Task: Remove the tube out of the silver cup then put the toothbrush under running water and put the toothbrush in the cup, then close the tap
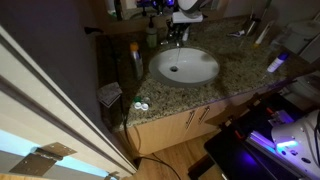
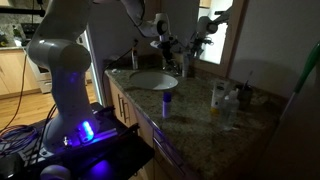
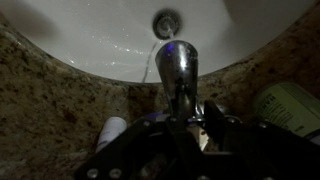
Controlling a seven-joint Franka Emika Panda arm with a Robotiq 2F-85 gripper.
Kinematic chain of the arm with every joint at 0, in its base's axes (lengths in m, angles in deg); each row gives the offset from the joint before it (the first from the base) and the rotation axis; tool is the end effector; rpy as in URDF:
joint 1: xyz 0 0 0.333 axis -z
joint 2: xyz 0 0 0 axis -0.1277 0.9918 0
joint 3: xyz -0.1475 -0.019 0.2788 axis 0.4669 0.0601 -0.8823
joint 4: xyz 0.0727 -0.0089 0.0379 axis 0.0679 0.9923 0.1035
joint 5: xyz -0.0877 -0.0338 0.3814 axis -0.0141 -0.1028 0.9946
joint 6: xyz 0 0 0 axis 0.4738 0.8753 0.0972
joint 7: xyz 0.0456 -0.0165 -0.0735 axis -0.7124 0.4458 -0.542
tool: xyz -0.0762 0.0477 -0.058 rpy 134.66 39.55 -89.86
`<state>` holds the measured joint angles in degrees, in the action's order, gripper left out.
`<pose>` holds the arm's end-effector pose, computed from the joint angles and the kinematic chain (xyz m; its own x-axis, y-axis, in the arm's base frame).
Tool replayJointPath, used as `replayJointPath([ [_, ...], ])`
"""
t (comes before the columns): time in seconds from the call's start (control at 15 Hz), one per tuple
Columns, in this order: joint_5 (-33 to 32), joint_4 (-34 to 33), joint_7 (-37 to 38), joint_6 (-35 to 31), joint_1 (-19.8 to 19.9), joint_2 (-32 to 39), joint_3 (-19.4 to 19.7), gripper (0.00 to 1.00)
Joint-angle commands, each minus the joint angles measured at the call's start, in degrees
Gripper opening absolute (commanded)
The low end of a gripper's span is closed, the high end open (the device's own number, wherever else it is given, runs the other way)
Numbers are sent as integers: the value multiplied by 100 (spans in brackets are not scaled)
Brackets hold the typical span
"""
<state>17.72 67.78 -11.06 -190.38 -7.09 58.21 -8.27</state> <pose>0.6864 0.1265 0.3240 0.9095 -0.3523 0.2207 -0.3620 -0.9322 0.0037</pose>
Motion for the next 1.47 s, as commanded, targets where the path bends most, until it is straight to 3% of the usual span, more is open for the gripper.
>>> replayJointPath([
  [0.0,-379,74,71,1037,-86,-271,145,7],
  [0.6,-292,-328,-97,1730,-18,-93,12,7],
  [0.67,-193,-512,-446,1442,294,362,35,7],
  [1.27,736,-744,-1387,1938,713,424,-129,7],
  [1.33,813,-794,-1417,2029,736,407,-141,54],
  [1.4,927,-810,-1548,2180,797,313,-196,56],
])
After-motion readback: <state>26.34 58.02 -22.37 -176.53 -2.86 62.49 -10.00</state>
